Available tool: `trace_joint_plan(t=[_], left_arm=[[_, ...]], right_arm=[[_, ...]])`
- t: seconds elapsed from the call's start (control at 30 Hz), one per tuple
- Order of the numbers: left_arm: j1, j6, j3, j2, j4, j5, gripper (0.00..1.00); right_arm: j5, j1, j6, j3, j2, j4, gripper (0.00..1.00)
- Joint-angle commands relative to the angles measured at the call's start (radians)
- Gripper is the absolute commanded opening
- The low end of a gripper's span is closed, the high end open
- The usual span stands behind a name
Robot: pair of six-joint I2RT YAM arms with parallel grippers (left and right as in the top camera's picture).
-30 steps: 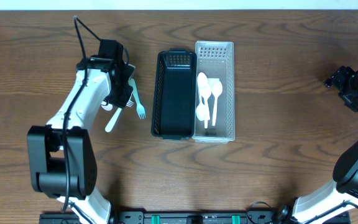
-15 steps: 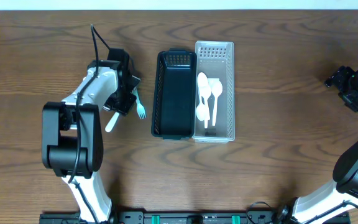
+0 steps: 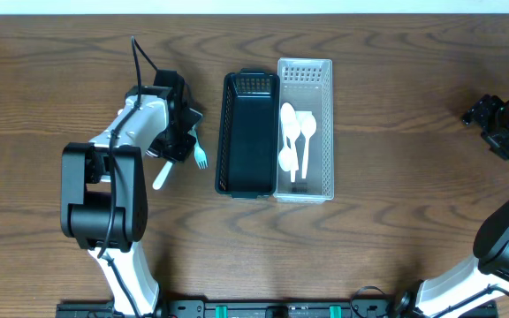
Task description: Pack container
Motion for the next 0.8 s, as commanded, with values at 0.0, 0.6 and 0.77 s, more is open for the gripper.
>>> trace_joint_plan(t=[0.0, 0.6, 0.77], left_arm=[[0.001, 0.001, -0.001, 0.006, -0.035, 0.023, 0.08], [-0.169, -0.422, 0.272, -0.327, -0.251, 0.242, 0.06], [-0.287, -0.555, 0.268, -0.289, -0.129, 0.240, 0.06]], right_arm=[[-0.003, 0.005, 0.008, -0.002, 0.009, -0.005, 0.77], [-0.003, 0.005, 0.005, -0.002, 0.009, -0.010, 0.78], [-0.003, 0.005, 0.005, -0.002, 0.009, -0.009, 0.78]])
